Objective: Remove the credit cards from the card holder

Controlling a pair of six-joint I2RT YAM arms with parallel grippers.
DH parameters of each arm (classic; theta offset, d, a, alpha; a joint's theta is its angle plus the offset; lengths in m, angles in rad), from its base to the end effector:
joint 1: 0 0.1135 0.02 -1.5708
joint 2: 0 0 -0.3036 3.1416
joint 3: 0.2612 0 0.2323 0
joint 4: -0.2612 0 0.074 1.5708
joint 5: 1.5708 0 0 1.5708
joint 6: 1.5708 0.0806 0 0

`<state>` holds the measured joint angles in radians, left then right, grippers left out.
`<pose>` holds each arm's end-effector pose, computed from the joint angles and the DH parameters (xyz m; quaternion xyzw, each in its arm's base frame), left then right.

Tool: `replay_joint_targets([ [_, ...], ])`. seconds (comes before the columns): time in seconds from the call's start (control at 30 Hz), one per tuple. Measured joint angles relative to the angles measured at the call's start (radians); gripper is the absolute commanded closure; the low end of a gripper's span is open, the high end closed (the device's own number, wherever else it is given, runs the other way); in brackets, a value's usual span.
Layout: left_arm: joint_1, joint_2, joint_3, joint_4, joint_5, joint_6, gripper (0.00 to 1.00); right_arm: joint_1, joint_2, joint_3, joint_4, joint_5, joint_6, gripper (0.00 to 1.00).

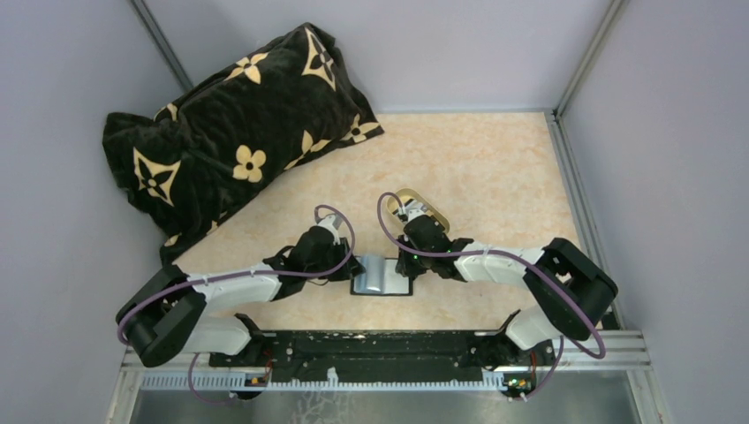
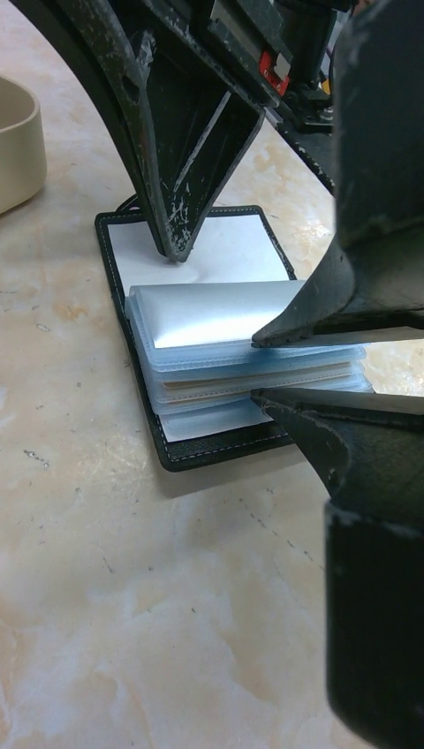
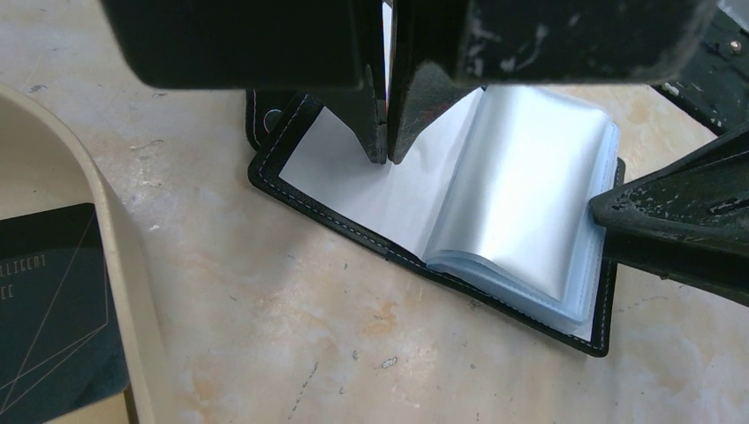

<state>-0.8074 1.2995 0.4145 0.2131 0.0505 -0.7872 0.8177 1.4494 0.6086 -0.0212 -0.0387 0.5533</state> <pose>0.1686 -0.1821 0.1741 0.0201 0.9002 -0.3266 0.2872 0.1880 0.2051 0.1703 -0.1302 0.9286 0.2337 0.2571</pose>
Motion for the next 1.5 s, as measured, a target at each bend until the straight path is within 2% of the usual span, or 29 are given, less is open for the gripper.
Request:
replay_joint_targets([
  [0.4, -0.005, -0.04, 0.017, -0.027, 0.022, 0.003, 0.76, 0.0, 0.003, 0.0, 0.007, -0.001, 0.002, 1.0],
  [0.5, -0.006, -0.04, 0.026, -0.034, 0.022, 0.003, 0.66, 0.0, 0.003, 0.0, 0.007, -0.001, 0.002, 1.0],
  [0.57, -0.009, -0.04, 0.033, -0.035, 0.023, 0.004, 0.49, 0.0, 0.003, 0.0, 0.007, -0.001, 0.005, 1.0],
  [0.6, -0.011, -0.04, 0.035, -0.037, 0.022, 0.006, 0.43, 0.0, 0.003, 0.0, 0.007, -0.001, 0.006, 1.0],
  [0.67, -0.013, -0.041, 0.039, -0.047, 0.019, 0.003, 0.4, 0.0, 0.003, 0.0, 0.007, 0.0, 0.007, 1.0],
  [1.0, -0.016, -0.064, 0.04, -0.058, 0.024, -0.001, 0.42, 0.0, 0.005, 0.0, 0.011, -0.001, 0.008, 1.0],
  [1.33, -0.016, -0.016, 0.042, -0.046, 0.033, -0.004, 0.42, 0.0, 0.005, 0.0, 0.01, 0.0, 0.008, 1.0],
  [1.5, -0.017, -0.016, 0.042, -0.038, 0.043, -0.005, 0.47, 0.0, 0.005, 0.0, 0.01, -0.001, 0.008, 1.0],
])
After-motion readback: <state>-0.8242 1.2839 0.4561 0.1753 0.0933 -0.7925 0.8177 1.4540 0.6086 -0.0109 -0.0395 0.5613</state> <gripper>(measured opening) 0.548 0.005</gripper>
